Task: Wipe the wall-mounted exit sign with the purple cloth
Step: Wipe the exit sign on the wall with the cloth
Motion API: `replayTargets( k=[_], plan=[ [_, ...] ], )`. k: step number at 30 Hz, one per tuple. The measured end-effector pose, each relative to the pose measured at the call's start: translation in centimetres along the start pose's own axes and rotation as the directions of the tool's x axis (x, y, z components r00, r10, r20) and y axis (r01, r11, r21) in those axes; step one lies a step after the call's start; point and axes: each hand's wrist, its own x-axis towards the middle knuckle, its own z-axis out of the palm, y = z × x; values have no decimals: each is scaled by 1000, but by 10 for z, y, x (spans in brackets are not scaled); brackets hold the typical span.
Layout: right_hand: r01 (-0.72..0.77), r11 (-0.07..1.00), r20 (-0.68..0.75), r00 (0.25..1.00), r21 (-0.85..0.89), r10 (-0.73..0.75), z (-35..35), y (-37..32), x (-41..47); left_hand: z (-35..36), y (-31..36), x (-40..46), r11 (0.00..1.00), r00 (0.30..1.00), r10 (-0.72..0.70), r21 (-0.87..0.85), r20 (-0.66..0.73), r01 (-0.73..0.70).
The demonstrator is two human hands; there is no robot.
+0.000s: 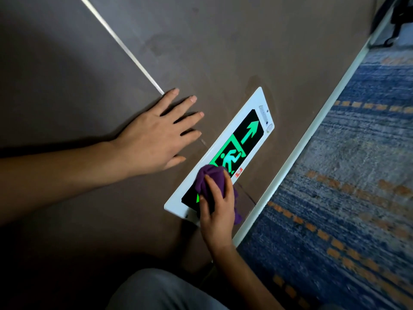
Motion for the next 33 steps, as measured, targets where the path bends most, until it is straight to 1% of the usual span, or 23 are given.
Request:
replayTargets(
  k=[5,8,10,15,18,20,24,27,31,33],
  plan=[
    [24,999,54,998,-22,-23,5,-4,-35,-1,7,-22,1000,1000,-13,-21,3,13],
    [64,996,87,995,-68,-57,-11,0,-26,-2,10,-29,1000,1000,-18,-15,8,18],
    [42,996,93,995,-82,-35,-25,-2,-8,-2,10,-31,1000,1000,-9,-9,18,9],
    [10,999,-57,998,-53,-13,-40,-17,55,-2,10,-32,1000,1000,-10,-8,25,10],
    [-1,999,-71,997,-50,-3,-34,-26,69,-1,11,-32,1000,1000,-10,-14,16,11],
    [18,998,-57,998,-66,-22,-22,-28,57,0,10,-31,1000,1000,-16,-14,15,16],
    [49,999,-17,999,-21,-50,-1,-17,3,-1,10,-30,1000,1000,-18,-12,-1,18],
    [62,998,15,998,-21,-61,8,-9,-31,0,12,-32,1000,1000,-18,-8,-3,18],
    [153,988,34,988,-9,-153,12,-5,-42,1,11,-32,1000,1000,-20,-17,-8,19],
    [206,977,71,977,-49,-202,13,-1,-45,2,12,-31,999,1000,-24,-28,-11,24]
  ],
)
